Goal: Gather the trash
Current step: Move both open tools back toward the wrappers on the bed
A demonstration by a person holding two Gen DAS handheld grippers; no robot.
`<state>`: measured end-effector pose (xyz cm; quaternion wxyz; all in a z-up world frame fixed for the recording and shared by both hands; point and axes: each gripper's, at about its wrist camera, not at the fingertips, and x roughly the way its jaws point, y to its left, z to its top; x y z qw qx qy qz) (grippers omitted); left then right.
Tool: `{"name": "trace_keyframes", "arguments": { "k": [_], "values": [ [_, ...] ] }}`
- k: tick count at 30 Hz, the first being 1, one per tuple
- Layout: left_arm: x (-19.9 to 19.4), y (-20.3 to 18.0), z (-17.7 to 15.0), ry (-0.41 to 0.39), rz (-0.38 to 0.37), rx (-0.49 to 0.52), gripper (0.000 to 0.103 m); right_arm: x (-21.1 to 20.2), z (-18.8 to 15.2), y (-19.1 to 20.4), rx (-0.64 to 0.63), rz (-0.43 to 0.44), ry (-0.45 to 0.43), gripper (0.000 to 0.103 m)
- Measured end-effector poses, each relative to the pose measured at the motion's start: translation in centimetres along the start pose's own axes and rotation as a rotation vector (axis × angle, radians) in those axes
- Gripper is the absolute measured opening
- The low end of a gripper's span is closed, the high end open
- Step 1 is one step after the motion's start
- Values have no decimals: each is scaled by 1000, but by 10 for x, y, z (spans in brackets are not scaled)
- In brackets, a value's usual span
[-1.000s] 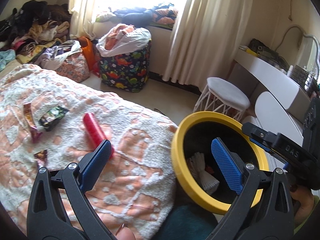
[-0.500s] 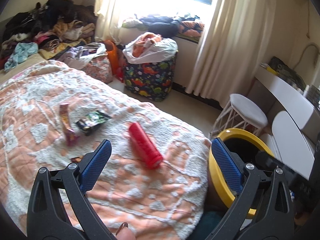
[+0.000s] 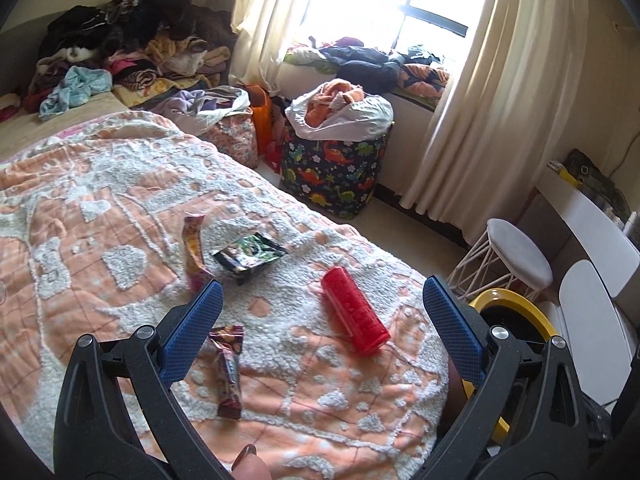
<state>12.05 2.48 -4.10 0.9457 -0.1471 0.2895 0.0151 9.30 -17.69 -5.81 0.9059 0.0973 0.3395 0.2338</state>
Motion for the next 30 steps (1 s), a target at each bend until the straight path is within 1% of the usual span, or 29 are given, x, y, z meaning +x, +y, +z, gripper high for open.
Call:
{"name": "trace_keyframes", "arguments": {
  "k": [7,12,16,23,25,26,27,30],
  "values": [
    [-1,22,5,-13,54,-26,92,12,-7,28,-67,29,36,68],
    [1,40,8,-10,100,-30,92,30,-14,48,-118,44,72,68],
    [5,62,10,-4,136,-55,92,46,-16,61,-134,62,106,68],
    [13,102,14,19,154,-134,92,81,-21,87,-164,105,185,68],
    [17,111,16,25,158,-142,92,91,-22,94,-176,112,203,66],
    [19,114,17,27,156,-150,89,96,-22,97,-178,122,214,64],
    [21,117,18,31,152,-158,84,101,-21,99,-172,136,223,63],
    [31,125,19,51,130,-195,74,118,-22,102,-133,173,261,56]
  ]
}}
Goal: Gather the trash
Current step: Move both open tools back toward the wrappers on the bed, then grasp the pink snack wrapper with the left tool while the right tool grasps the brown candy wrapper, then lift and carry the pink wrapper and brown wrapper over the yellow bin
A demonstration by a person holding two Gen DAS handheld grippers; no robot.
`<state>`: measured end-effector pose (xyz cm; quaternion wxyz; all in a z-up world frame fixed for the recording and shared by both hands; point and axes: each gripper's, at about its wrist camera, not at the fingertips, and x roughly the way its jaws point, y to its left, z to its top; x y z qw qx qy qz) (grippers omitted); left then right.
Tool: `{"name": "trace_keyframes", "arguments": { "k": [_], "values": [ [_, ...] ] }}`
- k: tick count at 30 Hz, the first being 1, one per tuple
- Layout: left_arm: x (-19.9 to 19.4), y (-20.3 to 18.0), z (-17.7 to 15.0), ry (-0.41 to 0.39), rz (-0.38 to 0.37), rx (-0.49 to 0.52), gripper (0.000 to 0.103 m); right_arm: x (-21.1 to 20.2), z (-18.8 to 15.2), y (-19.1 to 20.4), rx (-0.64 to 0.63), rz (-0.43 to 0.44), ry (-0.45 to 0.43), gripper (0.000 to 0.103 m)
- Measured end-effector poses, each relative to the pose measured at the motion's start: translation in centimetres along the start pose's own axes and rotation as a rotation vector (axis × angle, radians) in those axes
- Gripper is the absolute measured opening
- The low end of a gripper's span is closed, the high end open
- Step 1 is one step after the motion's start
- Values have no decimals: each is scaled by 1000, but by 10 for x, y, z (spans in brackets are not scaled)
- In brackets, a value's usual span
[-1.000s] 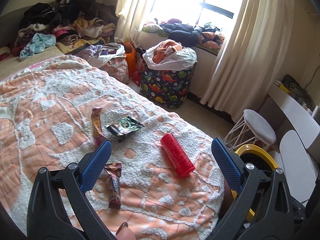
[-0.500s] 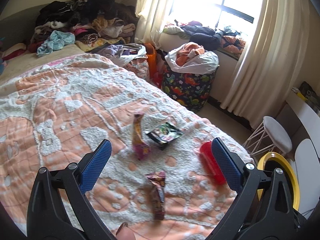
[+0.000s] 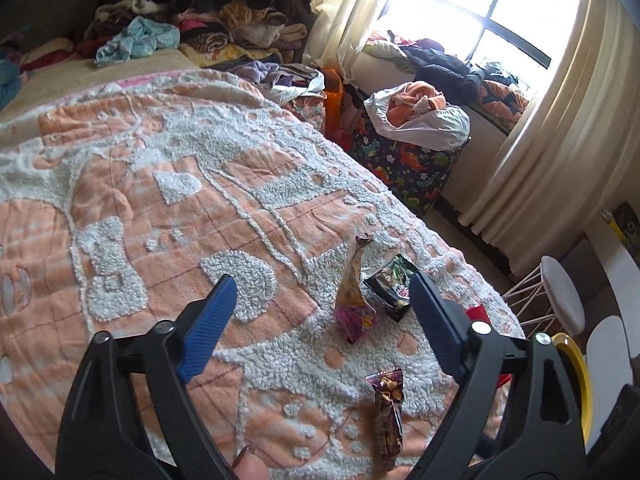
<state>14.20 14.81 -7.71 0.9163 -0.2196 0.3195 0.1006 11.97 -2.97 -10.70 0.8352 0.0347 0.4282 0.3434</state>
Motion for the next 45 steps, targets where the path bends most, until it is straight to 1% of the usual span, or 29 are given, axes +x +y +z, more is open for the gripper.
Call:
{"name": "trace_keyframes", "arguments": {
  "k": [2,3,5,7,8,9,10,11,12,13,15,16,18,19,20,21,24,28,33,45],
  "values": [
    [9,2,1,23,-20,-16,65,11,2,2,8,6,26,51],
    [14,3,1,32,-25,-22,63,17,2,3,8,11,37,50],
    [21,2,1,46,-45,-36,61,26,2,4,5,6,52,47],
    [26,2,2,55,-59,-46,60,34,2,4,5,-2,64,47],
    [29,2,2,59,-63,-48,57,38,2,4,7,-5,69,43],
    [33,1,2,66,-67,-53,56,41,2,2,6,-6,77,39],
    [35,2,3,70,-70,-58,56,45,2,1,1,-15,88,31],
    [37,2,3,72,-75,-64,56,47,2,0,1,-23,93,26],
    [40,2,4,73,-79,-70,56,49,1,-1,4,-26,96,24],
    [43,1,5,75,-80,-74,56,49,1,-3,10,-26,94,19],
    [48,2,7,80,-94,-87,48,47,0,-5,20,-19,87,19],
    [51,3,7,85,-109,-103,47,46,0,-6,23,-17,83,19],
    [58,5,4,112,-132,-135,35,42,0,-6,19,-16,75,19],
    [61,5,3,120,-132,-139,31,39,-1,-6,17,-14,70,19],
    [61,4,1,123,-126,-140,22,37,-1,-7,18,-12,64,19],
    [60,3,-1,123,-122,-137,18,33,-2,-8,20,-11,58,19],
    [50,2,-5,105,-128,-141,14,19,-2,-13,30,-10,31,19],
    [29,-2,-8,71,-150,-137,14,-2,-4,-25,47,-22,-4,19],
    [6,-21,-8,31,-179,-87,14,-27,-8,-41,82,-31,-43,19],
    [-9,-83,-22,52,-252,35,14,-76,-13,-72,140,-72,-133,19]
  ]
}}
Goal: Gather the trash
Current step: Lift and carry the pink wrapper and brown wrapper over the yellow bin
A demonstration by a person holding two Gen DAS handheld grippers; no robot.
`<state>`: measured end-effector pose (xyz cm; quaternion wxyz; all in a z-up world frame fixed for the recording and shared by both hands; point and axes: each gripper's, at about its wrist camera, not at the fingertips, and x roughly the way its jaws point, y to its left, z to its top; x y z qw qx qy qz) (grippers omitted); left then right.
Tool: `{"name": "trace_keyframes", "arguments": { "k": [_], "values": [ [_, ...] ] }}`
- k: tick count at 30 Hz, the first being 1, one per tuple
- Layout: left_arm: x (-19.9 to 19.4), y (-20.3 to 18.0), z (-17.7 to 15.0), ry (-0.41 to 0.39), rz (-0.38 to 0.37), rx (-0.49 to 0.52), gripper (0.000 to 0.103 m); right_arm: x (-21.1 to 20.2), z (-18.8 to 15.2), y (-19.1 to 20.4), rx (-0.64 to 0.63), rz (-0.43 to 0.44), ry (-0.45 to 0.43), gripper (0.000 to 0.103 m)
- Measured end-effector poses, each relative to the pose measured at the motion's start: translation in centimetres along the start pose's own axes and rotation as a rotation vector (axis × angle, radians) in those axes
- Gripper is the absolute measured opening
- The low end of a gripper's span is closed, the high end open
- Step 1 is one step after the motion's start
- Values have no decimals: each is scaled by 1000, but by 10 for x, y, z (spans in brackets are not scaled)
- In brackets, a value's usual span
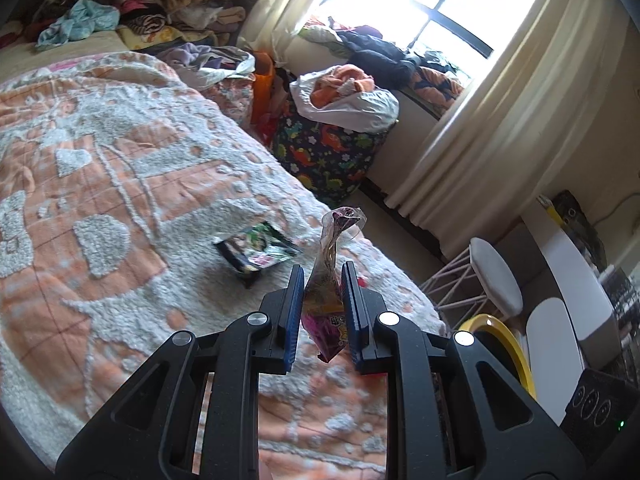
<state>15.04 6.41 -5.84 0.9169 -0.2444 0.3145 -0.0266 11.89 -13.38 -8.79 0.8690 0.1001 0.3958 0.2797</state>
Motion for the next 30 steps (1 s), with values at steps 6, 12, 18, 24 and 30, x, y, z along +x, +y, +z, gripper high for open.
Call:
{"name": "trace_keyframes", "arguments": {
  "k": [6,12,18,24,30],
  "values": [
    [0,-23,-3,10,-31,52,14,-16,6,-20,39,-22,-39,19],
    [2,-42,-9,25,-53,95,14,-31,8,-37,69,-46,-65,19],
    [4,-62,-17,42,-76,136,14,-42,8,-55,98,-68,-90,19],
    [6,-79,-23,56,-101,176,14,-54,8,-72,129,-96,-119,19],
    [6,-94,-30,69,-123,212,14,-63,5,-87,158,-126,-134,19]
  ]
}}
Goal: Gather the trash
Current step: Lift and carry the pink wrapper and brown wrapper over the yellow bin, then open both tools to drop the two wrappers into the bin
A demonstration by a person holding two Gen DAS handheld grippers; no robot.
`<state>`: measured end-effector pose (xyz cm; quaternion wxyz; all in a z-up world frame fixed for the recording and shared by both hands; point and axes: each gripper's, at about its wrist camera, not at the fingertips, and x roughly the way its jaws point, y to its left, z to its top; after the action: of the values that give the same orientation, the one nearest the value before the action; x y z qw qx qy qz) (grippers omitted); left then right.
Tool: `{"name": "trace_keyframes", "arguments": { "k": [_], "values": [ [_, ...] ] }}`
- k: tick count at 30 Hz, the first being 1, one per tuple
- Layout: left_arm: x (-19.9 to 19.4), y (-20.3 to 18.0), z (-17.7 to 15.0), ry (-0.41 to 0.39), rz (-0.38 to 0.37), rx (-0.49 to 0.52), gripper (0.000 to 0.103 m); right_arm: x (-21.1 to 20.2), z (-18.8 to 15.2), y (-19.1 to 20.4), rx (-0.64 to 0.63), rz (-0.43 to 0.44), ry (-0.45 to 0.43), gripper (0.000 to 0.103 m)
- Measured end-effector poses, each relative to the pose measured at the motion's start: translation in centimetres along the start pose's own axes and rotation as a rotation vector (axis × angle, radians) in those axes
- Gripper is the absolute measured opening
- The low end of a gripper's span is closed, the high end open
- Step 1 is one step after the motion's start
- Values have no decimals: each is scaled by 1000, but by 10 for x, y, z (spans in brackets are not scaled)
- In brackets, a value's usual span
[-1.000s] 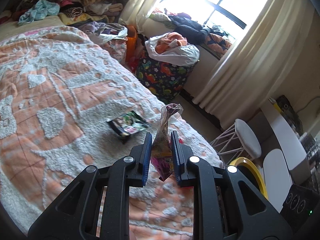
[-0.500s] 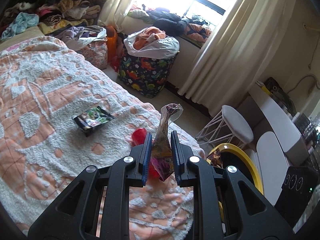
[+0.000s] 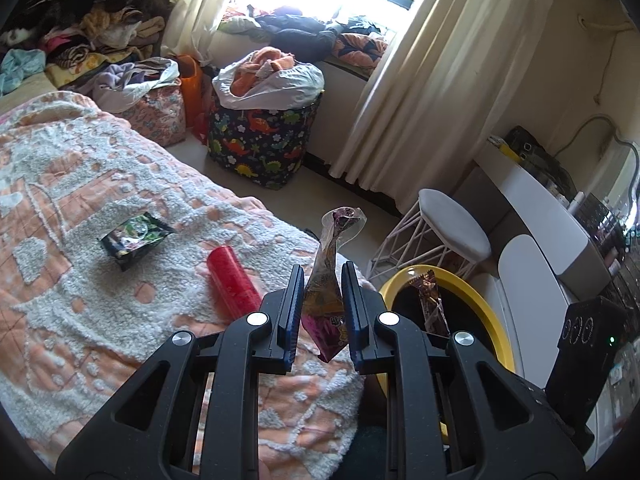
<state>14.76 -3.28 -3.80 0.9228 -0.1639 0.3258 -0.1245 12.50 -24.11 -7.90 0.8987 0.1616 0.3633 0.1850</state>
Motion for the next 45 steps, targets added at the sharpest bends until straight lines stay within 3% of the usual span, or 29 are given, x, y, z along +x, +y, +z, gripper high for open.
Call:
{"name": "trace_keyframes", "arguments": {
  "k": [21,38,40,42,44,45],
  "values": [
    [28,-70,-29,92,-89,149,14,-21,13,-70,162,-98,-64,19],
    [61,-117,-58,190,-140,270,14,-36,13,-125,295,-170,-67,21],
    [66,-124,-62,202,-139,290,23,-38,12,-129,307,-178,-71,28],
    [66,-125,-63,195,-140,294,58,-41,11,-133,324,-182,-79,38],
    [63,-123,-62,168,-126,296,73,-42,11,-135,332,-180,-84,41],
    [62,-121,-61,157,-111,300,75,-42,11,-134,328,-179,-86,41]
  ]
}}
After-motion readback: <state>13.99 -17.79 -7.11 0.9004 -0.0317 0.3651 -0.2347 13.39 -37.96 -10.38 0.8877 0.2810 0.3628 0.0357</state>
